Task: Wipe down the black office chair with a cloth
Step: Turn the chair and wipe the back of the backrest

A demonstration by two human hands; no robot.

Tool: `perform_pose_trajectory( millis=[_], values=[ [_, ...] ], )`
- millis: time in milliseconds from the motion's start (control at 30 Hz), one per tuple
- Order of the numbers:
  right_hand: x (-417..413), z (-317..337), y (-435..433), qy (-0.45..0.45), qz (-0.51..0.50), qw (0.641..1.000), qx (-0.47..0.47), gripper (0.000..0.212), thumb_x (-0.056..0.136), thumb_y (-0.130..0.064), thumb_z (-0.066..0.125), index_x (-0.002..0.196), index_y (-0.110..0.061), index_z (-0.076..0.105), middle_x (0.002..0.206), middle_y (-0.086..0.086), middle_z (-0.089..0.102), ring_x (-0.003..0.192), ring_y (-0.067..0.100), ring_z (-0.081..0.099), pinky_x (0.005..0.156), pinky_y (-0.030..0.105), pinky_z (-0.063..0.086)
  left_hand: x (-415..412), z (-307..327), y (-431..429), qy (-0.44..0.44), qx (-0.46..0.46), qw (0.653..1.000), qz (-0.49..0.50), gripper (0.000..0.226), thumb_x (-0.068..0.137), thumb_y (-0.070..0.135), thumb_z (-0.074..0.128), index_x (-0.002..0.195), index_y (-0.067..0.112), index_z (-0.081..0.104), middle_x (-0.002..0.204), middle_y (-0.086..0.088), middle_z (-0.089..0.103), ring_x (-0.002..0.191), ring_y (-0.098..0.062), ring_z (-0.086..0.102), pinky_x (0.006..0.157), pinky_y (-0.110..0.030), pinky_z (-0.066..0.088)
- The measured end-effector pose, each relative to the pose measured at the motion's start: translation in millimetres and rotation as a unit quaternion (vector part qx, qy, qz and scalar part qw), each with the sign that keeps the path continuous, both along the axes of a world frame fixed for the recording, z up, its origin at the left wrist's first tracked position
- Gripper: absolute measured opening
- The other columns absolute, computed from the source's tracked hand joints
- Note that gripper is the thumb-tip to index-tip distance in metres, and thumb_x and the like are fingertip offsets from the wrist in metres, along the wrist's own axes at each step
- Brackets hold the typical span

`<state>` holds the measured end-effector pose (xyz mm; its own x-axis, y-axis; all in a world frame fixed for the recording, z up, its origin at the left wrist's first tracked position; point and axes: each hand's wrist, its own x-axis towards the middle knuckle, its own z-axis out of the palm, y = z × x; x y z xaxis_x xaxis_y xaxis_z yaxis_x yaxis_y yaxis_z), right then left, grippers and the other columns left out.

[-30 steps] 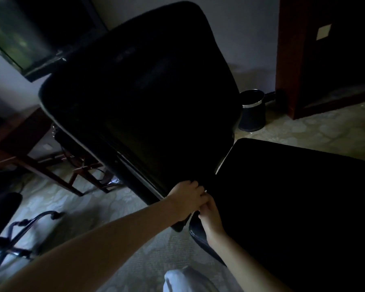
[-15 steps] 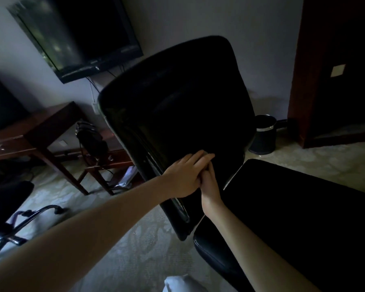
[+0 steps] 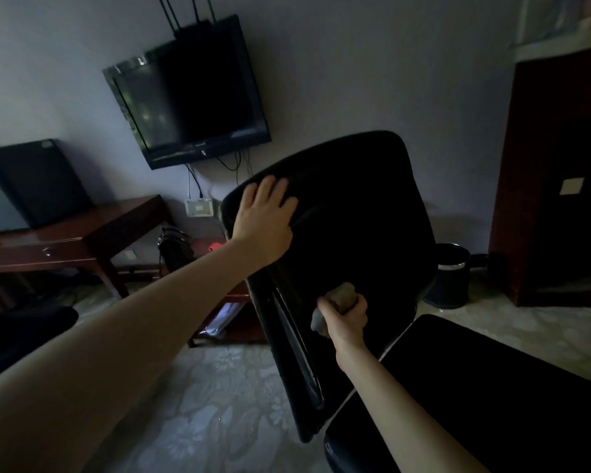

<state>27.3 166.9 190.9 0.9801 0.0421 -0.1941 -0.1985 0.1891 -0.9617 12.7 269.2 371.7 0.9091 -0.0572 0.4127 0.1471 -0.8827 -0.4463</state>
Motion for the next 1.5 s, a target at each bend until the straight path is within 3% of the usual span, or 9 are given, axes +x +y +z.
perform_pose_trajectory(
  millis=[100, 200, 533, 733, 867, 1000, 1233, 1333, 1500],
  values=[
    [-2, 4, -2, -0.061, 0.014, 0.998, 0.002, 0.067, 0.081, -0.004, 0.061, 0.14, -0.02, 0.034, 0.137, 0.011, 0.038, 0.112, 0.027, 0.051, 0.09, 0.039, 0.047, 3, 15, 8, -0.008, -0.09, 0.99, 0.107, 0.076, 0.09, 0.038, 0.054, 0.148, 0.025, 0.007, 0.154, -0.019, 0.002, 0.138, -0.046, 0.009, 0.111, -0.054, 0.015],
    [-13, 14, 0, -0.182, 0.053, 0.981, -0.028, 0.064, 0.077, -0.002, 0.059, 0.135, -0.025, 0.044, 0.134, 0.003, 0.044, 0.119, 0.016, 0.048, 0.103, 0.038, 0.042, 0, 20, 12, 0.006, -0.162, 0.976, 0.143, 0.08, 0.089, 0.044, 0.056, 0.147, 0.024, 0.005, 0.142, -0.021, 0.027, 0.125, -0.042, 0.033, 0.098, -0.051, 0.035],
    [-37, 72, 11, -0.393, 0.114, 0.896, -0.176, 0.044, 0.092, -0.009, 0.053, 0.136, -0.014, 0.047, 0.149, 0.003, 0.03, 0.136, 0.019, 0.025, 0.106, 0.016, 0.013, -31, 17, 4, -0.015, -0.147, 0.978, 0.146, 0.077, 0.089, 0.046, 0.053, 0.147, 0.021, 0.009, 0.138, -0.021, 0.033, 0.124, -0.042, 0.036, 0.099, -0.049, 0.036],
    [-57, 92, 7, -0.46, 0.1, 0.863, -0.182, 0.043, 0.084, -0.004, 0.057, 0.127, -0.006, 0.056, 0.142, 0.008, 0.044, 0.128, 0.025, 0.038, 0.106, 0.019, 0.019, -67, 13, -10, -0.039, -0.117, 0.98, 0.156, 0.073, 0.093, 0.049, 0.046, 0.147, 0.019, 0.009, 0.138, -0.022, 0.032, 0.122, -0.04, 0.037, 0.094, -0.043, 0.04],
    [-75, 68, -14, -0.505, 0.099, 0.841, -0.165, 0.048, 0.078, -0.021, 0.041, 0.118, -0.01, 0.064, 0.135, 0.006, 0.05, 0.12, 0.018, 0.042, 0.104, 0.023, 0.028, -93, 9, -26, -0.048, -0.084, 0.98, 0.176, 0.074, 0.094, 0.05, 0.042, 0.148, 0.016, 0.005, 0.14, -0.025, 0.029, 0.123, -0.04, 0.037, 0.093, -0.041, 0.041],
    [-90, 48, -50, -0.468, 0.137, 0.856, -0.171, 0.053, 0.074, -0.019, 0.045, 0.124, -0.021, 0.061, 0.135, -0.013, 0.04, 0.123, 0.01, 0.037, 0.104, 0.012, 0.022, -115, 7, -48, -0.053, -0.07, 0.974, 0.207, 0.073, 0.095, 0.049, 0.038, 0.148, 0.012, 0.004, 0.14, -0.028, 0.028, 0.123, -0.041, 0.037, 0.093, -0.04, 0.041],
    [-123, 53, -81, -0.371, 0.194, 0.902, -0.104, 0.045, 0.079, -0.056, 0.054, 0.118, -0.035, 0.061, 0.138, -0.016, 0.043, 0.131, 0.005, 0.036, 0.111, 0.034, 0.032, -146, 9, -89, -0.054, -0.055, 0.964, 0.253, 0.071, 0.097, 0.046, 0.035, 0.147, 0.006, 0.005, 0.138, -0.033, 0.029, 0.12, -0.041, 0.04, 0.089, -0.038, 0.042],
    [-130, 57, -89, -0.353, 0.166, 0.919, -0.051, 0.017, 0.087, -0.033, 0.06, 0.099, -0.044, 0.061, 0.117, -0.02, 0.057, 0.114, 0.0, 0.051, 0.103, 0.031, 0.042, -157, 10, -100, -0.054, -0.061, 0.966, 0.246, 0.069, 0.097, 0.046, 0.034, 0.147, 0.006, 0.006, 0.139, -0.033, 0.027, 0.123, -0.041, 0.038, 0.092, -0.039, 0.041],
    [-136, 46, -107, -0.324, 0.17, 0.931, 0.0, 0.033, 0.089, -0.006, 0.057, 0.099, -0.037, 0.059, 0.096, -0.01, 0.064, 0.088, 0.004, 0.062, 0.078, 0.019, 0.05, -177, 10, -107, -0.072, -0.073, 0.975, 0.196, 0.066, 0.097, 0.046, 0.034, 0.147, 0.008, 0.013, 0.137, -0.028, 0.032, 0.123, -0.039, 0.038, 0.089, -0.037, 0.043]
  ],
)
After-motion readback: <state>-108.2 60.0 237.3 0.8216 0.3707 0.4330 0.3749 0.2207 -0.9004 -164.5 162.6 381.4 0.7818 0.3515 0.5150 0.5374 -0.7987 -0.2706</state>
